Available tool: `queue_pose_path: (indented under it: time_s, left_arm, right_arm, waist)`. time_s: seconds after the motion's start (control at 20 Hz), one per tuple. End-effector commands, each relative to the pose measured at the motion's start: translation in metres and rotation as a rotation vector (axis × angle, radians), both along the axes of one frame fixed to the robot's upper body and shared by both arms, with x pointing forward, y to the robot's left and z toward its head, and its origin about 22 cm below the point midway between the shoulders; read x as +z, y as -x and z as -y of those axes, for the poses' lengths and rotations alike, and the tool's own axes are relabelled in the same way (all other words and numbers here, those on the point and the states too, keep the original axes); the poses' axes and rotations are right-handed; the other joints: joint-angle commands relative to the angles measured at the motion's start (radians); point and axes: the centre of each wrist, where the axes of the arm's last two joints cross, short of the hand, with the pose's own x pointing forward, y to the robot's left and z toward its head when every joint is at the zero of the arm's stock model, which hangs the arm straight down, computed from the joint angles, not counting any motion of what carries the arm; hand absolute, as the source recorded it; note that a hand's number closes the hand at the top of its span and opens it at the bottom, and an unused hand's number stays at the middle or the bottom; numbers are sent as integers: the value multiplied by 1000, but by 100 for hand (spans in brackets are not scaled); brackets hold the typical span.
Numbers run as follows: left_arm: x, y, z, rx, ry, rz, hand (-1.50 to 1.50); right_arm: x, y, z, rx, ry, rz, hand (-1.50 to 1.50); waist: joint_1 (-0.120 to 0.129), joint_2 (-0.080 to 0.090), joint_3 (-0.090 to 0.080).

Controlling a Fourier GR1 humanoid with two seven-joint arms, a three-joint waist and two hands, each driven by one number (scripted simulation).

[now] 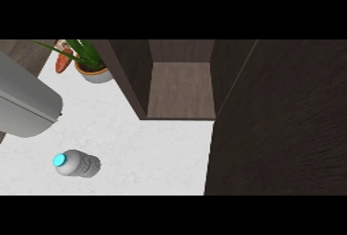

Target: Pick up the bottled water, place it into the cabinet and close the cabinet

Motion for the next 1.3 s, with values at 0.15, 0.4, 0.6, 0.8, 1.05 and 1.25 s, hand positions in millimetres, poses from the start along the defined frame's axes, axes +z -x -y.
queue_pose_path:
  time_s: [0.15, 0.4, 0.6, 0.8, 1.05, 1.25]
  left_arm:
    - [34, 32, 4, 59, -3, 33, -150]
    - [35, 48, 12, 41, 18, 17, -150]
    - [40, 57, 9, 58, -1, -3, -150]
    - [35, 53, 8, 69, 8, -36, -150]
    - [28, 46, 0, 51, -12, -64, -150]
    - [28, 43, 6, 58, 16, -77, -150]
  right_arm:
    - [20, 24, -10, 32, 4, -5, -150]
    - [15, 15, -14, 1, -6, 5, -150]
    - [21, 33, -17, -7, -45, -12, -150]
    - [26, 34, -25, 2, -22, -3, -150]
    - [30, 34, -32, -5, -36, -6, -150]
    - [27, 40, -30, 11, -14, 10, -150]
  waist:
    - [-6, 3, 0]
    - [5, 1, 1]
    - [2, -4, 1]
    - [-2, -1, 0]
    - [0, 0, -2]
    - [-13, -1, 0]
